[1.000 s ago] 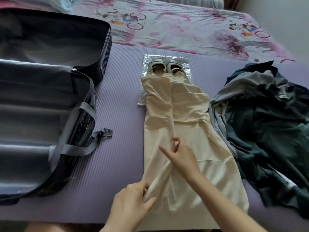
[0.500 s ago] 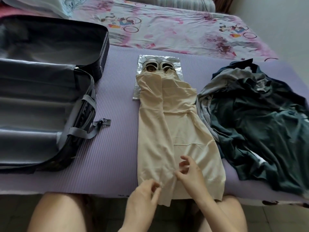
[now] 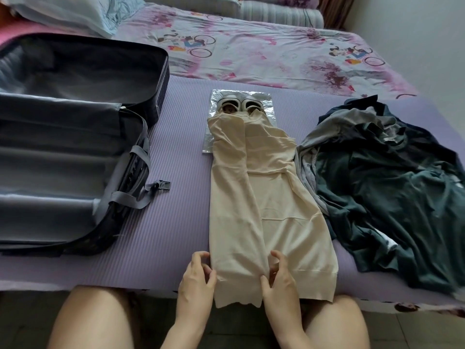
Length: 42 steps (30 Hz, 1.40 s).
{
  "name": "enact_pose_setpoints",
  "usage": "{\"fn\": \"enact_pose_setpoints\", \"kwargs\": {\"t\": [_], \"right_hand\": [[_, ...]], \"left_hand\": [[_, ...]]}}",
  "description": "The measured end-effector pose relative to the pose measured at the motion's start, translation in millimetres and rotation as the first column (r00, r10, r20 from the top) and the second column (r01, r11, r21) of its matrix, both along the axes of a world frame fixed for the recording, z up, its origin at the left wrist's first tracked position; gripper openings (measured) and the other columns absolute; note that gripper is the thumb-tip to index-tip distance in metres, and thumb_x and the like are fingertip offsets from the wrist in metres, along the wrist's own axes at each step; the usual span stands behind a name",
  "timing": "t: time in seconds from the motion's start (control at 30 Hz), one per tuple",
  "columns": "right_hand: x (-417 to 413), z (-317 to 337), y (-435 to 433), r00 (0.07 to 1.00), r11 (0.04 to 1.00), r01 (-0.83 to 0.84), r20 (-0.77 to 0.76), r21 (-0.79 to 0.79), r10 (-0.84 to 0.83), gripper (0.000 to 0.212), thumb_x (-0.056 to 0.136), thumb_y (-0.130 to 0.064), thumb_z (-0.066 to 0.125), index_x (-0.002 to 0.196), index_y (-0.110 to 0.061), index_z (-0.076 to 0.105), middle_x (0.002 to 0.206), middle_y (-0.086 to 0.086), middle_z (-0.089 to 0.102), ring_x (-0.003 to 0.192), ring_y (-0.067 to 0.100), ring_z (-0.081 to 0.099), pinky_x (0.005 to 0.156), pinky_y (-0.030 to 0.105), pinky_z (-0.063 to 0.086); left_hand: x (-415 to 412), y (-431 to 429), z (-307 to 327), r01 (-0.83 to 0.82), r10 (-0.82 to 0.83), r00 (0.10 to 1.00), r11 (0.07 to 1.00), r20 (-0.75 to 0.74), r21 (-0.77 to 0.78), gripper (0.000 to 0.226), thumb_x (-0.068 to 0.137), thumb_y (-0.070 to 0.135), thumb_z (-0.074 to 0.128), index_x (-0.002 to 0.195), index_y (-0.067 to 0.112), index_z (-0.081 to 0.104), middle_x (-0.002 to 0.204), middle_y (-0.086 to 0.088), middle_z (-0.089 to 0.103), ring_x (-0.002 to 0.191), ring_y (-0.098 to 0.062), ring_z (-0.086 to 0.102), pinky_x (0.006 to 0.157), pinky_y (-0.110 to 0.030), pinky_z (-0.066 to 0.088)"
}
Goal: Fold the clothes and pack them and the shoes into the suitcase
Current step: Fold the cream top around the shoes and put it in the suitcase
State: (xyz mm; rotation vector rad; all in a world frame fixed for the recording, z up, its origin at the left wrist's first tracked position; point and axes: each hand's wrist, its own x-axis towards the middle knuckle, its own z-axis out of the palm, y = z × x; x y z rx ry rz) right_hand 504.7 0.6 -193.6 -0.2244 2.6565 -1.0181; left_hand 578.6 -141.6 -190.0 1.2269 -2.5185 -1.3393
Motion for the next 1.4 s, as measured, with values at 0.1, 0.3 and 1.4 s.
{"fn": "enact_pose_setpoints", "kwargs": {"t": [0.1, 0.3, 1.4], "right_hand": [[-4, 3, -1, 0.998, 0.994, -0.057, -0.020, 0.095, 0.059, 0.055, 0.086, -0.017, 0.064, 0.134, -0.023, 0.037, 0.113, -0.006, 0.052, 0.101, 0.009, 0.054, 0.085, 0.022, 0.046], [-84, 37, -46, 0.969, 0.985, -0.166, -0.179, 0.037, 0.170, 0.034, 0.087, -0.025, 0.064, 0.118, -0.016, 0.057, 0.110, -0.002, 0.056, 0.102, 0.016, 0.054, 0.091, 0.032, 0.045], [-337, 56, -231, 0.832, 0.983, -0.159, -0.523, 0.096, 0.186, 0.042, 0.090, -0.042, 0.058, 0.126, -0.021, 0.055, 0.128, 0.007, 0.048, 0.124, 0.025, 0.032, 0.101, 0.029, 0.023]], "left_hand": [[-1, -6, 1, 0.028, -0.028, 1.000, 0.999, 0.005, -0.018, 0.031, 0.091, 0.029, 0.058, 0.115, 0.029, 0.039, 0.089, 0.013, 0.050, 0.079, 0.002, 0.049, 0.065, -0.014, 0.041], [-52, -57, 10, 0.029, -0.048, 0.987, 0.991, -0.153, -0.128, 0.029, 0.091, 0.027, 0.058, 0.118, 0.019, 0.051, 0.106, 0.005, 0.052, 0.093, -0.009, 0.054, 0.080, -0.026, 0.046], [-219, -143, -11, -0.097, 0.009, 0.956, 0.952, -0.292, -0.289, 0.051, 0.089, 0.031, 0.060, 0.134, 0.014, 0.042, 0.129, -0.007, 0.040, 0.119, -0.020, 0.037, 0.098, -0.023, 0.027]]}}
